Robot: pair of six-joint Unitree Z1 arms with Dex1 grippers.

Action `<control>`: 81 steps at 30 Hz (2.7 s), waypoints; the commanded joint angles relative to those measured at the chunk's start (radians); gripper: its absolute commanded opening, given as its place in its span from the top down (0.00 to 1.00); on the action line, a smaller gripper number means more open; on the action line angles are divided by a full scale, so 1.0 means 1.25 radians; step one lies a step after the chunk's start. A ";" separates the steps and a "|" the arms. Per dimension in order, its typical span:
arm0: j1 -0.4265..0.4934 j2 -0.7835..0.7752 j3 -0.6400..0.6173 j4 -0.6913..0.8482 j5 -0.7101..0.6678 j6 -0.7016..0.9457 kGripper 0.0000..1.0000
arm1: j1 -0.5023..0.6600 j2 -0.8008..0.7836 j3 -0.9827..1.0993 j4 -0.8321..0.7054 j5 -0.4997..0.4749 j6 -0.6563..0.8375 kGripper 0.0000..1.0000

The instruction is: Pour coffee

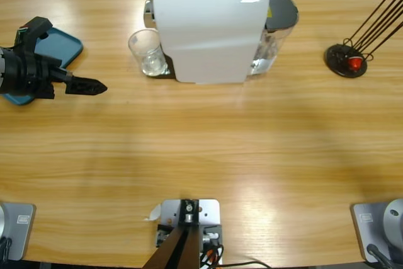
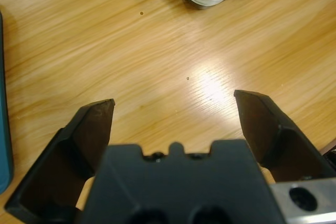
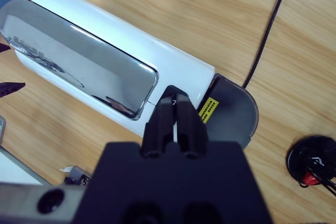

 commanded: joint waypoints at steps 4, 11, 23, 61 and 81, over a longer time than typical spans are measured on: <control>-0.008 0.024 0.028 -0.003 0.015 0.011 0.01 | 0.009 0.041 0.026 0.009 0.014 -0.010 1.00; -0.008 0.028 0.030 -0.003 0.016 0.011 0.01 | 0.009 0.052 0.069 0.009 0.024 -0.010 1.00; -0.008 0.028 0.041 -0.003 0.017 0.019 0.01 | 0.009 0.076 0.082 0.026 0.032 -0.008 1.00; -0.024 -0.131 0.025 0.011 -0.052 0.119 0.01 | 0.049 -0.428 0.632 -0.331 -0.006 -0.076 0.00; -0.030 -0.150 0.047 -0.028 -0.050 0.223 0.00 | 0.052 -0.562 0.881 -0.514 -0.057 -0.097 0.00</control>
